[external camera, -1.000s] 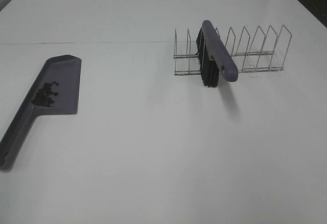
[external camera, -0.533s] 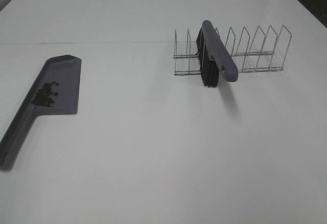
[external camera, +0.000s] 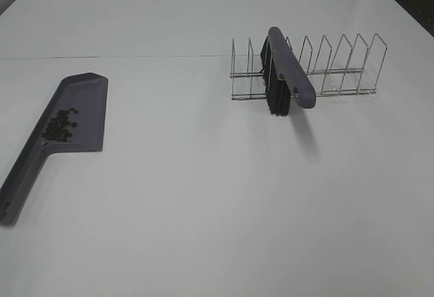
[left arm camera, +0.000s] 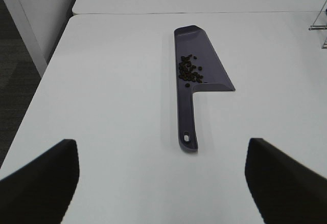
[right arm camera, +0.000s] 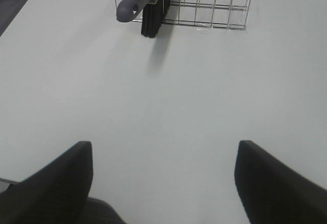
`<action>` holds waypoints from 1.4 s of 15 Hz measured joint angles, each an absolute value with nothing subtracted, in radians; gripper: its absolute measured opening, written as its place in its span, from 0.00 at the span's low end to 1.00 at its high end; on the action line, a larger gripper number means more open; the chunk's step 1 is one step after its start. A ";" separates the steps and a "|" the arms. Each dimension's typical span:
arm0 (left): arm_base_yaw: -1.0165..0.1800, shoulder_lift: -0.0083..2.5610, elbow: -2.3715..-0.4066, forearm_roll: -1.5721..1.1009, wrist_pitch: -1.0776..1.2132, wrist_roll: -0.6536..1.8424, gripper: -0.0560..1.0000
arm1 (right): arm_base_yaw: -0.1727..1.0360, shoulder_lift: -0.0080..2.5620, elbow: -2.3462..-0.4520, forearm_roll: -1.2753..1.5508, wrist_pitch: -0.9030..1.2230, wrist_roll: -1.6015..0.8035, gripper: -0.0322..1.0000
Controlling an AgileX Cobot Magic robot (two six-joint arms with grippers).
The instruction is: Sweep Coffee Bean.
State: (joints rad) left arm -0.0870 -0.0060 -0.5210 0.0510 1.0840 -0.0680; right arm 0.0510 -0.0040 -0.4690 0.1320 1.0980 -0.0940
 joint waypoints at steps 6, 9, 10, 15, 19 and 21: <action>-0.087 -0.006 -0.521 0.051 1.084 -0.015 0.82 | 0.051 -0.004 -0.469 0.132 1.098 -0.094 0.66; -0.087 -0.006 -0.521 0.051 1.084 -0.012 0.82 | 0.051 -0.004 -0.469 0.132 1.098 -0.094 0.66; -0.087 -0.006 -0.521 0.051 1.084 -0.012 0.82 | 0.051 -0.004 -0.469 0.132 1.098 -0.094 0.66; -0.087 -0.006 -0.521 0.051 1.084 -0.012 0.82 | 0.051 -0.004 -0.469 0.134 1.098 -0.094 0.66; -0.030 -0.006 -0.521 0.050 1.084 -0.012 0.82 | 0.051 -0.004 -0.469 0.134 1.098 -0.094 0.66; 0.015 -0.006 -0.521 0.050 1.084 -0.012 0.82 | 0.051 -0.004 -0.469 0.134 1.098 -0.094 0.66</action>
State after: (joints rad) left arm 0.0150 -0.0060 -0.5210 0.0500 1.0840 -0.0120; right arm 0.0510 -0.0040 -0.4690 0.1340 1.0980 -0.0940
